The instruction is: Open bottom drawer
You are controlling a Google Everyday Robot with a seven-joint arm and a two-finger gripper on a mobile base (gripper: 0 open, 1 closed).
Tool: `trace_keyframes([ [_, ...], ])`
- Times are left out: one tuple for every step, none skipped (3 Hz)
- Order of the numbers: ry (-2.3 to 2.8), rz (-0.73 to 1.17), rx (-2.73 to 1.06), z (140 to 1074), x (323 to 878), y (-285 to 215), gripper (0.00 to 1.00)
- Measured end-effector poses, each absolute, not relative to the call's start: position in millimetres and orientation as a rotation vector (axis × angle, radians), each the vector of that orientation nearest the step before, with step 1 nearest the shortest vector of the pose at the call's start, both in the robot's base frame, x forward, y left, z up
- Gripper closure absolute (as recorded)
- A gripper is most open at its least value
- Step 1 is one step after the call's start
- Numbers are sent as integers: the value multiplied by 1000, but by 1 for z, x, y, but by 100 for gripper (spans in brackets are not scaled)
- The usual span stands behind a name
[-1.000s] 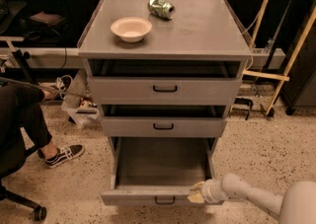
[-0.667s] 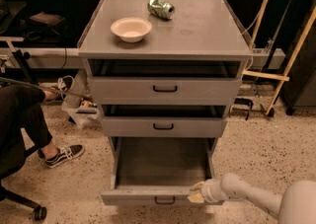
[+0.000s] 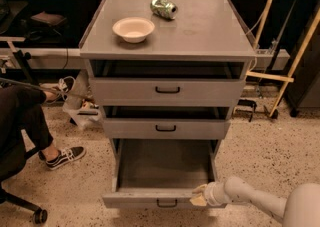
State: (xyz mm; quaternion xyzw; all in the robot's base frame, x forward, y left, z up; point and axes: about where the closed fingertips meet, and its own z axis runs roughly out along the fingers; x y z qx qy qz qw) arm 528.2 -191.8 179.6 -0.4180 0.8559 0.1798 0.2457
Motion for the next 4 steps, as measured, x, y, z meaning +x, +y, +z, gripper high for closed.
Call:
trace_keyframes([
  [2336, 491, -1141, 181, 531, -191, 100],
  [2348, 498, -1115, 180, 527, -190, 100],
  [2348, 498, -1115, 182, 531, -189, 100],
  [2355, 501, -1103, 181, 528, -190, 100],
])
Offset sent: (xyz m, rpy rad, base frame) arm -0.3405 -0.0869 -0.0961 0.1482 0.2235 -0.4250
